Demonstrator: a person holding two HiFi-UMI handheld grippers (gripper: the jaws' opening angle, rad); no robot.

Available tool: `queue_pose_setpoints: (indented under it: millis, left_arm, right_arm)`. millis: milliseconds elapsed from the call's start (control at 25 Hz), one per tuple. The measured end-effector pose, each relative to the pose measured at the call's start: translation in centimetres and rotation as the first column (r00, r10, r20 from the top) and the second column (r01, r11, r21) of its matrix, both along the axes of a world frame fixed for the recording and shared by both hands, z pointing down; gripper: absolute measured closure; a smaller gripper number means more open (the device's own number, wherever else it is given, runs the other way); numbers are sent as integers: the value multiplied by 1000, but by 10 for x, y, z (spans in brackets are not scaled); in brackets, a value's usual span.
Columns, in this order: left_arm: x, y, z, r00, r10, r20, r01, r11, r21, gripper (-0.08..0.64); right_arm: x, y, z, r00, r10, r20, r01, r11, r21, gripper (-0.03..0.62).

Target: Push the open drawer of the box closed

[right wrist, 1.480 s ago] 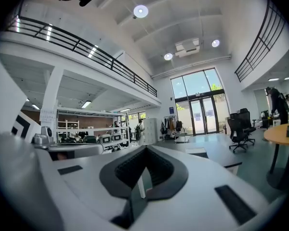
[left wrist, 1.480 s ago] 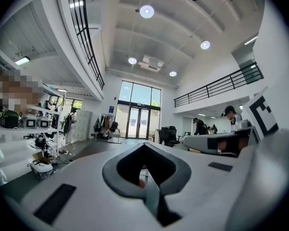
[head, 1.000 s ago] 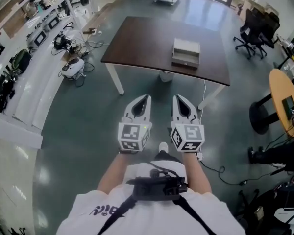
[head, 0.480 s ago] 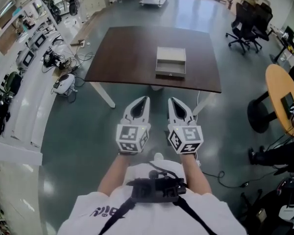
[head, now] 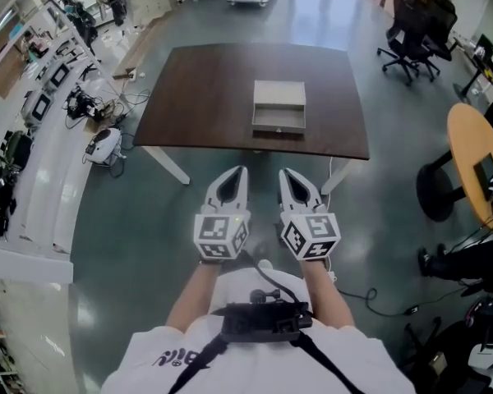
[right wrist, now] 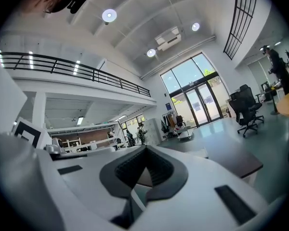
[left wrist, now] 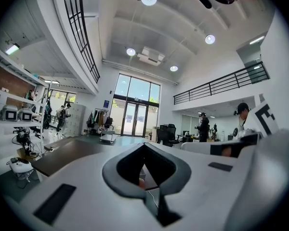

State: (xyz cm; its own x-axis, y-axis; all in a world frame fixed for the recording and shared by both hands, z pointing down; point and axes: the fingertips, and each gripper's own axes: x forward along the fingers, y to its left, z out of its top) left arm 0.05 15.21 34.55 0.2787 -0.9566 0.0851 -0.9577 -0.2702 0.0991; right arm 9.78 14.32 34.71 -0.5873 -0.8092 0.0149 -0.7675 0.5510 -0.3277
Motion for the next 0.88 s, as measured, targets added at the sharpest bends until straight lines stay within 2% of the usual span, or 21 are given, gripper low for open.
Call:
queue_pose_setpoints:
  millis: [200,360,680,880]
  left_arm:
    - [-10,-22,22,1000,-4,-16,3,999,-45,548]
    - [-16,-53,33,999,28,-35,-30,998,-62,548]
    - [-21,-158,13,991,119,-66,-120,993,-11,548]
    - [-32,-220,2,980,178,-93,-179,984,5,548]
  right_arm:
    - [-5,-20,25,1000,7,-10,-7,998,-60,598]
    - [-15,-47,36,1000,27,-14,-28,996,-83,598]
    - [-19,-137,14,995,104,-11,-104,994,-38,597]
    - [-36,-189,5,991,136,-17,-136,991,-16,597]
